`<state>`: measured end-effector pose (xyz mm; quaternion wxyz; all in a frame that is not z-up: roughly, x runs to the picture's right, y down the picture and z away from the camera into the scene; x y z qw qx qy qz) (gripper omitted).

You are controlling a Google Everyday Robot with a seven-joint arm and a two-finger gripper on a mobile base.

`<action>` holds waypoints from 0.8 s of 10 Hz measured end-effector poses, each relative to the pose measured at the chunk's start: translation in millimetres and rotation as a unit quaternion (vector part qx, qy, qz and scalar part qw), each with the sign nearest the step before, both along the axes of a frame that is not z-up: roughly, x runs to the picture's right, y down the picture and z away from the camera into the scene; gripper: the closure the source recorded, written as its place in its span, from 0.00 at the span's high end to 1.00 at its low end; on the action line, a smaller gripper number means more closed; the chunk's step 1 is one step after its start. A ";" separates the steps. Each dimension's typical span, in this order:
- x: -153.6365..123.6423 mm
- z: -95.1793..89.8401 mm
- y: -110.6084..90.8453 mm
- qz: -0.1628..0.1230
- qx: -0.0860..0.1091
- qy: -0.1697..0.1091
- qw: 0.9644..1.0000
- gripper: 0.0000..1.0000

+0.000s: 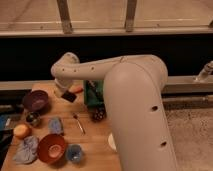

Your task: Place eraser in purple bowl

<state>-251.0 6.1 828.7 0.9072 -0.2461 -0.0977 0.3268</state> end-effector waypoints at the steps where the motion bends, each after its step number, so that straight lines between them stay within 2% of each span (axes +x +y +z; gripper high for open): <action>1: -12.6 5.9 -8.5 -0.001 0.009 -0.014 1.000 0.00; 5: -39.9 19.0 -38.4 0.002 0.038 -0.058 0.998 0.00; 8: -64.7 19.8 -51.9 -0.005 0.049 -0.104 0.993 0.00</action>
